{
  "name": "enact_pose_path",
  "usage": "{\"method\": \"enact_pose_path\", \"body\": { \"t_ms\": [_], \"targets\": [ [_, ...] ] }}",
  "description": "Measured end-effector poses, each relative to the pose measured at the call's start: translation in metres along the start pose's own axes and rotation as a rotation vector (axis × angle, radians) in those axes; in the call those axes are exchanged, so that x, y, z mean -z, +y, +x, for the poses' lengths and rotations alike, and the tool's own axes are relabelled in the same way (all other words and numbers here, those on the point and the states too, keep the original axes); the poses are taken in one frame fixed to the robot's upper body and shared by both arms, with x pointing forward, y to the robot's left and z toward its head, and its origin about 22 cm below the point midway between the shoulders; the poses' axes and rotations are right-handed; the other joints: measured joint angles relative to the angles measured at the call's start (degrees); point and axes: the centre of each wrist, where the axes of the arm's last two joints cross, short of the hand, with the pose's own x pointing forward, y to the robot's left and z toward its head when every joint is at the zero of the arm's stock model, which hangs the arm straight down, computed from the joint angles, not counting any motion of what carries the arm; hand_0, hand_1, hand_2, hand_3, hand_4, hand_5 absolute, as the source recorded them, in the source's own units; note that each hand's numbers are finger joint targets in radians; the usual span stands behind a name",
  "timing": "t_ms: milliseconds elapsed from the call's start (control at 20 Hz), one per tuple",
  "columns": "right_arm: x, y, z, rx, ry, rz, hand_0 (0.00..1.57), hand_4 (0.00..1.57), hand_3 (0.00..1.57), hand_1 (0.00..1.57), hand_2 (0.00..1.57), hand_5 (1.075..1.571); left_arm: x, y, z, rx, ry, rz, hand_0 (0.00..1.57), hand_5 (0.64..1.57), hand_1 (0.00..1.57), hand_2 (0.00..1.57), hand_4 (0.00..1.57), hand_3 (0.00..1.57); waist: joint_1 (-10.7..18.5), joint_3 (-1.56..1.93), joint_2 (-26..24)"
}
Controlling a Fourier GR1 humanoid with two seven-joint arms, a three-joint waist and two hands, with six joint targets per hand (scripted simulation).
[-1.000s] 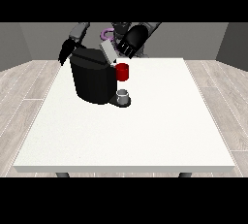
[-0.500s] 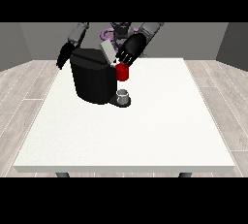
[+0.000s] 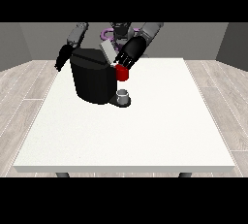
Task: Insert the coffee pod into the coffee machine and close the lid
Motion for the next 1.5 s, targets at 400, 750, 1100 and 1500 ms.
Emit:
{"method": "enact_pose_path", "body": {
  "t_ms": [400, 750, 1100, 1500],
  "targets": [
    [0.006, -0.001, 0.002, 0.003, -0.012, 0.0, 0.0, 0.0, 0.0, 0.0, 0.0, 1.571, 0.0, 0.01, 0.008, 0.019, -0.011, 0.033, 1.22, 1.571, 1.22, 1.24, 0.36, 1.2, -0.03, -0.02, 0.77],
    [0.006, 0.003, 0.007, -0.007, -0.024, 0.016, 0.0, 0.0, 0.0, 0.0, 0.0, 1.571, -0.004, 0.021, 0.004, 0.037, -0.005, 0.086, 1.23, 1.571, 1.23, 1.24, 0.0, 1.16, -1.61, -0.03, 1.32],
    [0.005, 0.004, 0.008, -0.004, -0.04, 0.007, 0.0, 0.0, 0.0, 0.0, 0.0, 1.571, -0.007, 0.021, -0.002, 0.137, -0.024, 0.109, 1.16, 1.571, 1.16, 1.18, 0.0, 1.05, -1.7, 0.04, 2.48],
    [0.002, 0.003, 0.009, 0.001, -0.035, 0.01, 0.0, 0.0, 0.0, 0.0, 0.0, 1.571, -0.01, 0.024, -0.009, 0.152, -0.029, 0.132, 1.14, 1.571, 1.14, 1.14, 0.0, 0.96, -2.21, 0.11, 3.12]
  ]
}}
